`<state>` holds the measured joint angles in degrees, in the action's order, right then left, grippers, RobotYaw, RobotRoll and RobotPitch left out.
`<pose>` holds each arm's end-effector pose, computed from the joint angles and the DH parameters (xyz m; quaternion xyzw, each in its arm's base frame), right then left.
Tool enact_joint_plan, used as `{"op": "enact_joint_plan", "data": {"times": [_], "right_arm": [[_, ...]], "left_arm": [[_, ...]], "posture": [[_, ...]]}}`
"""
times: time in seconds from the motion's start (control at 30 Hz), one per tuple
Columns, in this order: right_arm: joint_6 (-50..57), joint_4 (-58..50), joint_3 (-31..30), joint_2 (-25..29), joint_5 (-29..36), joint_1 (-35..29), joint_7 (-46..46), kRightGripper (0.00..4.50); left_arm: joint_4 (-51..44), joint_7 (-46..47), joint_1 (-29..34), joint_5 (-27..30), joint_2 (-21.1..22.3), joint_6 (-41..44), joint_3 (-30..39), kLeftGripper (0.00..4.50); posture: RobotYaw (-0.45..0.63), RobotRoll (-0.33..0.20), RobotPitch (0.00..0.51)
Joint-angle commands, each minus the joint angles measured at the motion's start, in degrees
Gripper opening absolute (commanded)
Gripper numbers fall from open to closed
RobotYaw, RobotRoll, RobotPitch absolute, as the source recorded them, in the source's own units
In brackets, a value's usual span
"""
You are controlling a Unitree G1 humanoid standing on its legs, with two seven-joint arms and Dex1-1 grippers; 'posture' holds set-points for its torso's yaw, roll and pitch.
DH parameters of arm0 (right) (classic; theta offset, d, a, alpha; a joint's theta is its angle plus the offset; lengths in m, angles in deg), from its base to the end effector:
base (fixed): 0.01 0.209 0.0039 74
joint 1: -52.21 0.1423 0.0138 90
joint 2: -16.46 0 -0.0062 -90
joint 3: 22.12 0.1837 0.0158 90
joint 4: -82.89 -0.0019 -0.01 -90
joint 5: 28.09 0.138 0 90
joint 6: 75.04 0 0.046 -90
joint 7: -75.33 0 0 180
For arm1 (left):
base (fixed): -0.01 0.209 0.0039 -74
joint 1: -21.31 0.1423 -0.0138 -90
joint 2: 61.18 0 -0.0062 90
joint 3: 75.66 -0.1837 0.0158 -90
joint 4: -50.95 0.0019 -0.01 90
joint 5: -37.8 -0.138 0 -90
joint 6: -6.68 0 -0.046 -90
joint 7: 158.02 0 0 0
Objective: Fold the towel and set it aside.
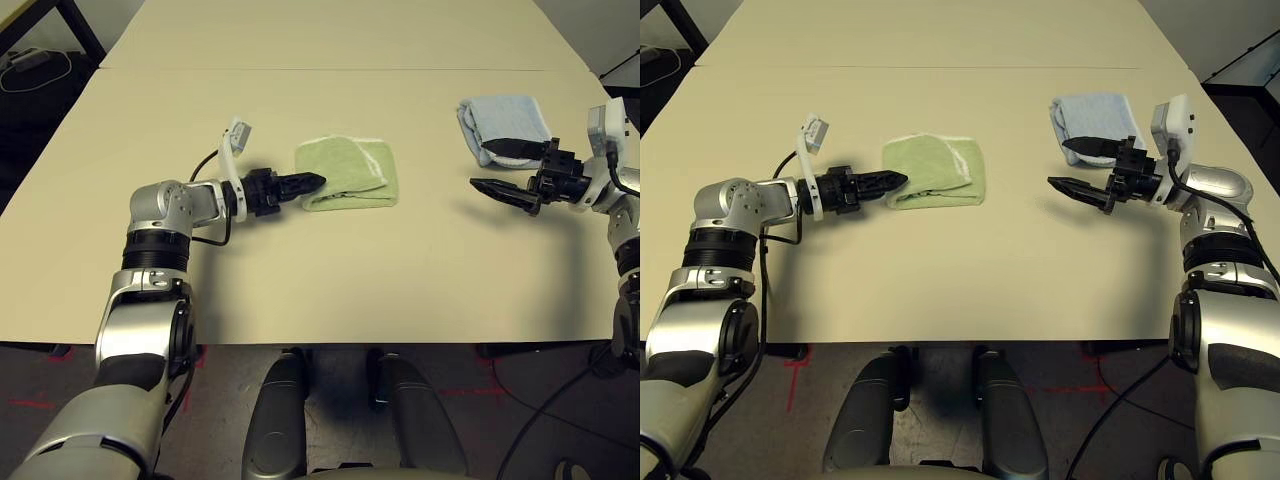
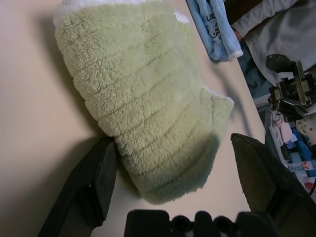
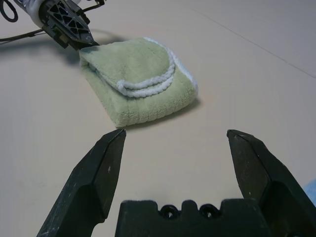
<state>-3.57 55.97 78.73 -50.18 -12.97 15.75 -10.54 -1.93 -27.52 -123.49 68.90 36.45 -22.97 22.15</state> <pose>0.3177 -0.3251 0.1889 -0.1582 -0.0659 0.4930 0.8530 0.3392 0.2056 0.1731 -0.2535 0.2488 -0.4322 0.8289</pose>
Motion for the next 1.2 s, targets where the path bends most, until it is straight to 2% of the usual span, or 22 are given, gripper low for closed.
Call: {"op": "enact_joint_plan", "data": {"times": [0.03,0.33,0.37,0.43,0.73,0.8,1.2], "right_arm": [[-0.83,0.47,0.39,0.23,-0.23,-0.91,0.13,4.48],[-1.50,0.51,0.15,0.13,-0.48,-1.22,0.37,4.48],[-1.58,0.52,0.14,0.14,-0.51,-1.23,0.41,4.50],[-1.75,0.53,0.10,0.16,-0.57,-1.25,0.45,4.50],[-2.38,0.94,0.01,0.34,-0.93,-1.27,0.62,4.50],[-2.54,1.09,0.04,0.39,-1.12,-1.27,0.66,4.50],[-2.56,0.71,-0.13,0.07,-1.61,-0.80,1.11,4.50]], "left_arm": [[2.17,0.27,-0.86,-1.01,-0.93,-0.46,-0.68,4.50],[6.19,2.10,-3.07,-1.34,-2.40,-2.28,0.84,4.50],[6.50,2.22,-3.22,-1.50,-2.43,-2.48,0.87,4.33],[7.03,2.16,-3.42,-1.73,-2.36,-2.72,0.79,3.93],[7.46,2.58,-4.01,-0.49,-2.78,0.21,2.45,0.55],[7.65,3.33,-4.36,-0.02,-3.19,0.89,3.69,0.01],[4.44,3.58,-3.24,0.74,-2.20,4.47,5.51,0.01]], "posture": [[0.11,0.000,0.208],[0.11,0.000,0.205],[0.11,0.000,0.205],[0.11,0.000,0.205],[0.11,0.000,0.200],[0.11,0.000,0.200],[0.11,0.000,0.196]]}}
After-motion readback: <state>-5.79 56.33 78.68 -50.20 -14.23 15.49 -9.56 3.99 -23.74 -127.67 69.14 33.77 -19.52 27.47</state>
